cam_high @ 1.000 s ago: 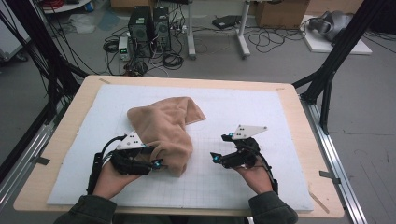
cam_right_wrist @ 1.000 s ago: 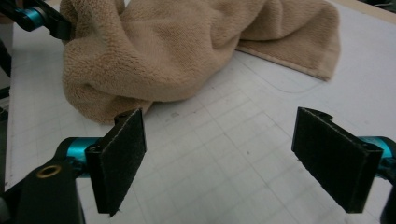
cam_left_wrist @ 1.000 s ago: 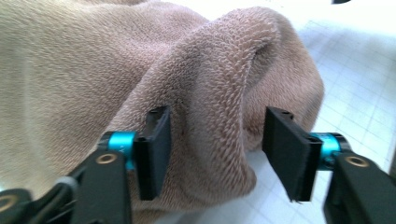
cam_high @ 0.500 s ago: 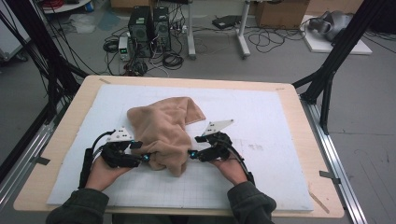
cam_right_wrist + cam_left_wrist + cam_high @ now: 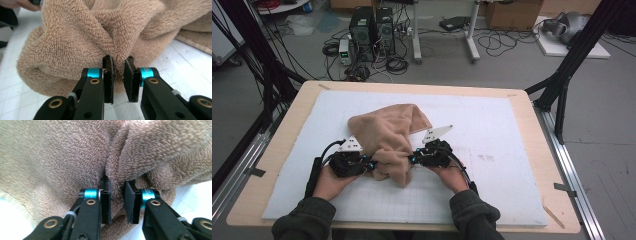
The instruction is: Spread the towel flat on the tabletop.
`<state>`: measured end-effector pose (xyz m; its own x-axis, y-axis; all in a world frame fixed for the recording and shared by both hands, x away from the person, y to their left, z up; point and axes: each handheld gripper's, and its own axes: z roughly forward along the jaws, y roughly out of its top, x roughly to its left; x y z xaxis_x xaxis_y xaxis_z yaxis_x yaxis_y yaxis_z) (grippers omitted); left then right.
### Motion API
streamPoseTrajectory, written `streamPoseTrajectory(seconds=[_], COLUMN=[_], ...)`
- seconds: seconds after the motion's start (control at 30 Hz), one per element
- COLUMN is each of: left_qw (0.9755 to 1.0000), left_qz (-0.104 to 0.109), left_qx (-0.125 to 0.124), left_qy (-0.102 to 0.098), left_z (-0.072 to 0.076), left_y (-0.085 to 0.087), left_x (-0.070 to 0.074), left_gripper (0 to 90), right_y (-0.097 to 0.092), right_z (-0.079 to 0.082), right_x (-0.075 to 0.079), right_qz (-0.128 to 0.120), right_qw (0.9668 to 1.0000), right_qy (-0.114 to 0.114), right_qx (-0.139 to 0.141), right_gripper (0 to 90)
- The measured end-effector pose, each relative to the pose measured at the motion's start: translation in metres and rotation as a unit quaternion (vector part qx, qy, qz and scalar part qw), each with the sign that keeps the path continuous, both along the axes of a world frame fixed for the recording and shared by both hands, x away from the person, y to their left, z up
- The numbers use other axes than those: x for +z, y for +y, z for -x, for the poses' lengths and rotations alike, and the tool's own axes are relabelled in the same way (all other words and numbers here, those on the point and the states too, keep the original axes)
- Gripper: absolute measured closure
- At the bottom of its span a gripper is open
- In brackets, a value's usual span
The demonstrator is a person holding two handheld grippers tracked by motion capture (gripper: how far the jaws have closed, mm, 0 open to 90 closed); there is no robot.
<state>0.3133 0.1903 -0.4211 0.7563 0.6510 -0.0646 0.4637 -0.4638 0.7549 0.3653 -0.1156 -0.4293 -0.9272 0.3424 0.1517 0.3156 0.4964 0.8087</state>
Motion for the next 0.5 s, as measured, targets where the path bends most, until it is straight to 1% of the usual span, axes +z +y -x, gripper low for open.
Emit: streamPoseTrajectory(seconds=[0.07, 0.13, 0.17, 0.23, 0.37, 0.4, 0.43, 0.5], left_qw=[1.0000, 0.9999, 0.9999, 0.9997, 0.9990, 0.9986, 0.9983, 0.9977], left_qz=[0.005, 0.011, 0.014, 0.023, 0.032, 0.033, 0.033, 0.035], left_qx=[-0.001, -0.004, -0.005, -0.011, -0.032, -0.040, -0.045, -0.055], left_qy=[-0.001, -0.001, -0.002, -0.004, -0.009, -0.011, -0.014, -0.017], left_z=[0.002, 0.004, 0.005, 0.007, 0.013, 0.014, 0.016, 0.018], left_y=[0.000, -0.001, -0.002, -0.005, -0.016, -0.021, -0.026, -0.032], left_x=[0.002, 0.005, 0.006, 0.009, 0.018, 0.021, 0.024, 0.029], left_gripper=[78.9, 79.2, 79.2, 79.5, 79.7, 79.6, 79.6, 79.7], right_y=[-0.005, -0.017, -0.017, -0.028, -0.050, -0.059, -0.059, -0.068], right_z=[0.002, 0.009, 0.009, 0.013, 0.024, 0.030, 0.030, 0.038], right_x=[0.004, 0.012, 0.012, 0.019, 0.035, 0.043, 0.043, 0.052], right_qz=[-0.002, -0.008, -0.008, -0.008, -0.005, -0.005, -0.005, -0.001], right_qw=[1.0000, 0.9999, 0.9999, 0.9996, 0.9989, 0.9983, 0.9983, 0.9979], right_qy=[-0.003, -0.009, -0.009, -0.021, -0.041, -0.051, -0.051, -0.058], right_qx=[-0.002, -0.007, -0.007, -0.014, -0.024, -0.027, -0.027, -0.028], right_gripper=[80.7, 80.8, 80.8, 80.8, 80.9, 80.9, 80.9, 80.8])
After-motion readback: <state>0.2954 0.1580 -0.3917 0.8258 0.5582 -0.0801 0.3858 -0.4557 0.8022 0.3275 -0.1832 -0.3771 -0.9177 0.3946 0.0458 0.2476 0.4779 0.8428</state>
